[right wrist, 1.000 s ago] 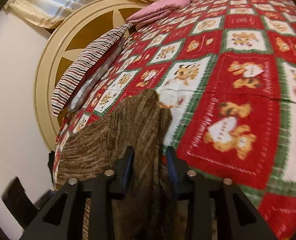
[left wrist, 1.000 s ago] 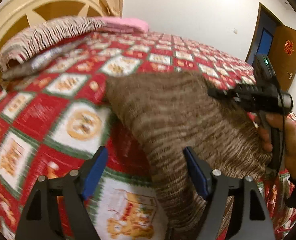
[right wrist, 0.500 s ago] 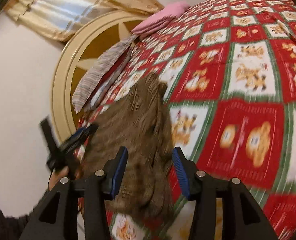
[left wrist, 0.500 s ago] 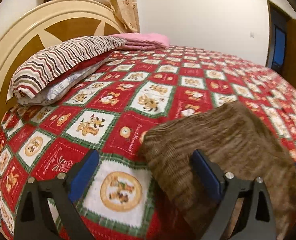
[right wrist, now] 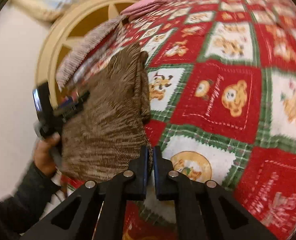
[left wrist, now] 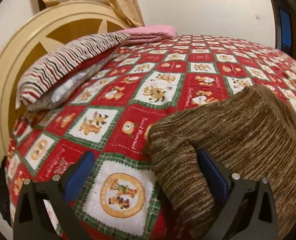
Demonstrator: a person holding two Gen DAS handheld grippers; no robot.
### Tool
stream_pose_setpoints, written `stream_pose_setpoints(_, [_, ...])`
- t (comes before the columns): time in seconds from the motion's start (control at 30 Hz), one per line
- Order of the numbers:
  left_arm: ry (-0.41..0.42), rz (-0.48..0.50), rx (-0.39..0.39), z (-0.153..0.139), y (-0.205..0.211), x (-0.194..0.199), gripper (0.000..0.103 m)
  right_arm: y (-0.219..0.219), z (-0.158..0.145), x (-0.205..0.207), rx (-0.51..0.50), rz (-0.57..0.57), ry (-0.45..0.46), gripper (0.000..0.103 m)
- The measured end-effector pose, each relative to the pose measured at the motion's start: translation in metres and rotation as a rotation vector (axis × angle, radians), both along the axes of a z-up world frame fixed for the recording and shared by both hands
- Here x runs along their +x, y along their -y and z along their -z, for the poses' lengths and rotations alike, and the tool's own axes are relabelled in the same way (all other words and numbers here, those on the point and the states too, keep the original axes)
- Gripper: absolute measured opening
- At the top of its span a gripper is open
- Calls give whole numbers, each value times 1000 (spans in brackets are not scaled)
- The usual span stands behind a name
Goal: Fold small clothes
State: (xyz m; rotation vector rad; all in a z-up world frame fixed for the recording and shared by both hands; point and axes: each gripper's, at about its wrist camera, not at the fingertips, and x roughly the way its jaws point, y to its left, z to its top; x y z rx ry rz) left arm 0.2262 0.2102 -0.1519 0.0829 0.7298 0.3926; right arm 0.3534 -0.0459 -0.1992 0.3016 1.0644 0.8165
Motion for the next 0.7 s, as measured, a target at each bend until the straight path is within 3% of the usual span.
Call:
stream_pose_setpoints(0.13, [46, -4, -72, -14, 2, -33, 103, -1, -11, -11, -22, 7, 55, 7])
stream_pose_setpoints(0.17, [58, 1, -81, -16, 5, -47, 103, -3, -21, -18, -52, 17, 95, 13])
stream_pose_setpoints(0.27, [78, 25, -84, -18, 16, -69, 103, -14, -51, -29, -90, 42, 233, 47])
stream_pose_setpoints(0.3, [76, 34, -90, -17, 19, -72, 103, -22, -64, -31, -60, 27, 285, 50])
stream_pose_setpoints(0.4, [34, 45, -82, -6, 24, -72, 103, -53, -82, -28, 10, -81, 338, 50])
stream_pose_setpoints(0.47, [16, 37, -75, 0, 24, -70, 103, -74, -76, -13, 51, -136, 274, 50])
stream_pose_setpoints(0.57, [24, 43, -117, 5, 17, -73, 103, -89, -45, 17, -84, -67, 171, 49])
stream_pose_setpoints(0.7, [60, 58, -183, 11, 10, -79, 103, -81, -33, 22, -40, -31, 171, 48])
